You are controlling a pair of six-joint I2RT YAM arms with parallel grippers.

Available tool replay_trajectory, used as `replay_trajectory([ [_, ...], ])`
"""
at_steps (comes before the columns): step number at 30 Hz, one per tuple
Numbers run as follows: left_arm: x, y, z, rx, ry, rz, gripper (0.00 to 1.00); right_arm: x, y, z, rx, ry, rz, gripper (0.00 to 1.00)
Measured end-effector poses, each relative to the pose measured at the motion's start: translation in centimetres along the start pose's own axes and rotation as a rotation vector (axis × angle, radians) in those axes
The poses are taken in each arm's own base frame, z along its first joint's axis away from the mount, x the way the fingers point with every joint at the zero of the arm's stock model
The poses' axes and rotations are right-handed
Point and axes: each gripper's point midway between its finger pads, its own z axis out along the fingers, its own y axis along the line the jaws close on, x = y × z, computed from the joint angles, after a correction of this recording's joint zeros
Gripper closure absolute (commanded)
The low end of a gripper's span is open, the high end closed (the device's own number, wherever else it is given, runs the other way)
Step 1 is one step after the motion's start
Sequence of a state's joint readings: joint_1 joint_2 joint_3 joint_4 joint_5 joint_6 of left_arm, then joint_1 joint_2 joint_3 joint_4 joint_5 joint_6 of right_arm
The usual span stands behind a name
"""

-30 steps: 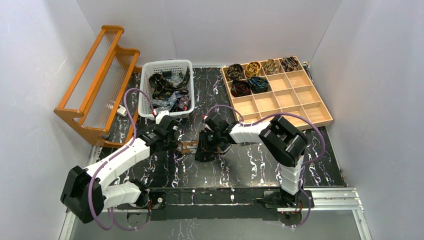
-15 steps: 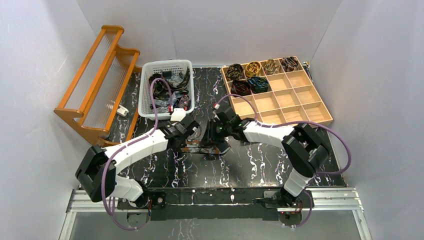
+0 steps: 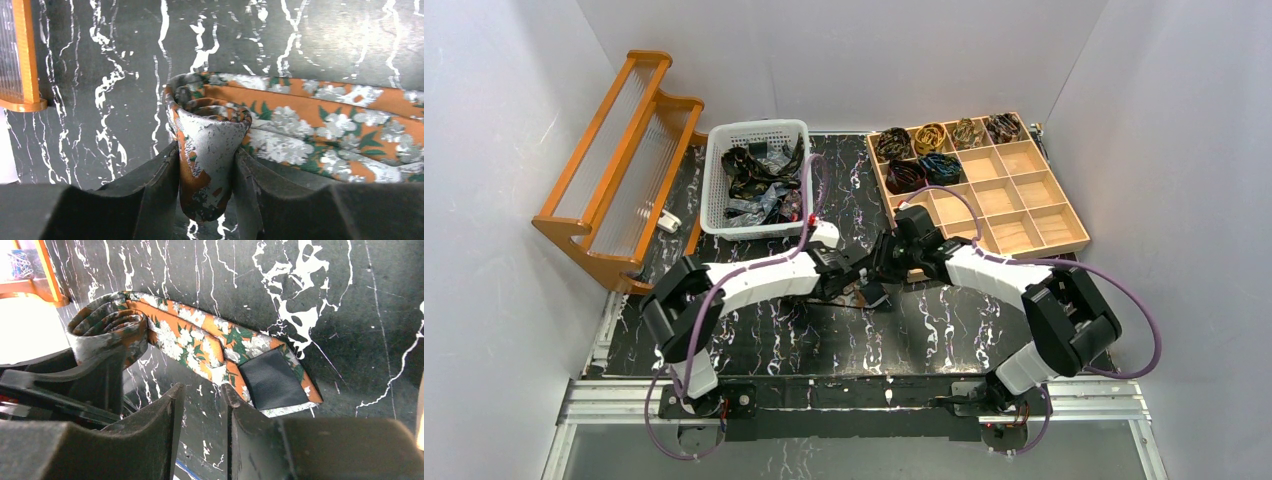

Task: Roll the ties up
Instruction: Roll the tie at the center of the board.

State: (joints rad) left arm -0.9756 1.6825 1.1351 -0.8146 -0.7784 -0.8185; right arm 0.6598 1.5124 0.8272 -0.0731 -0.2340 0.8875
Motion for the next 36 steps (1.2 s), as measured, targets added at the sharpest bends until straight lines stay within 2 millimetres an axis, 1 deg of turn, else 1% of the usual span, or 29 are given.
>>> replay_trajectory([
  [1, -0.1, -0.6, 0.0, -0.004, -0.001, 0.011, 0.52, 0.0, -0.1, -0.1, 0.000, -0.003, 0.002, 0.58],
  [2, -0.1, -1.1, 0.0, -0.005, 0.000, 0.021, 0.48, 0.0, -0.2, -0.3, 0.002, -0.004, 0.004, 0.58],
  [6, -0.1, -3.2, 0.0, 0.009, 0.011, 0.044, 0.39, 0.0, -0.7, -0.4, 0.012, -0.005, 0.013, 0.56],
  [7, -0.1, -3.8, 0.0, 0.025, 0.015, 0.042, 0.38, 0.0, -0.9, -0.4, 0.015, -0.004, 0.016, 0.56],
  [10, -0.2, -5.3, -0.4, 0.087, 0.032, 0.026, 0.30, -0.1, -1.2, -0.4, 0.021, -0.005, 0.020, 0.55],
  [12, -0.3, -6.4, -0.6, 0.134, 0.040, 0.007, 0.27, -0.2, -1.3, -0.5, 0.023, -0.005, 0.022, 0.53],
  [14, -0.4, -7.3, -0.9, 0.184, 0.049, -0.009, 0.24, -0.2, -1.3, -0.5, 0.023, -0.004, 0.021, 0.49],
  [17, -1.2, -8.2, -1.9, 0.276, 0.053, -0.058, 0.21, -0.1, -1.3, -0.7, 0.023, -0.002, 0.012, 0.39],
  [19, -2.1, -8.1, -3.0, 0.344, 0.041, -0.109, 0.16, -0.2, -1.1, -1.0, 0.013, -0.006, -0.005, 0.33],
  [22, -4.5, -6.3, -5.1, 0.438, -0.008, -0.212, 0.11, -0.5, -0.5, -1.6, -0.021, -0.015, -0.062, 0.24],
  [23, -5.2, -5.5, -5.7, 0.464, -0.028, -0.250, 0.10, -0.6, -0.1, -1.7, -0.040, -0.018, -0.094, 0.14],
  [24, -6.1, -4.3, -6.3, 0.495, -0.050, -0.299, 0.09, -0.9, 0.3, -1.7, -0.061, -0.022, -0.132, 0.07],
  [25, -6.7, -3.0, -6.8, 0.518, -0.072, -0.349, 0.08, -1.1, 0.9, -1.8, -0.087, -0.030, -0.174, 0.02],
  [26, -7.2, -1.7, -7.1, 0.534, -0.091, -0.394, 0.07, -1.4, 1.4, -1.9, -0.107, -0.038, -0.213, 0.01],
  [28, -7.3, 1.0, -7.0, 0.544, -0.115, -0.479, 0.06, -2.0, 2.9, -1.8, -0.167, -0.069, -0.343, 0.01],
  [30, -6.1, 2.9, -6.0, 0.524, -0.104, -0.535, 0.05, -2.2, 4.3, -1.5, -0.222, -0.098, -0.480, 0.01],
  [31, -5.4, 3.4, -5.4, 0.515, -0.089, -0.551, 0.04, -2.1, 5.0, -1.2, -0.247, -0.116, -0.569, 0.01],
  [32, -4.3, 3.8, -4.6, 0.503, -0.062, -0.563, 0.03, -1.8, 5.7, -0.9, -0.270, -0.130, -0.664, 0.01],
  [36, 0.1, 4.9, -1.7, 0.453, 0.059, -0.610, 0.02, 1.0, 8.2, 1.1, -0.355, -0.141, -1.014, 0.01],
])
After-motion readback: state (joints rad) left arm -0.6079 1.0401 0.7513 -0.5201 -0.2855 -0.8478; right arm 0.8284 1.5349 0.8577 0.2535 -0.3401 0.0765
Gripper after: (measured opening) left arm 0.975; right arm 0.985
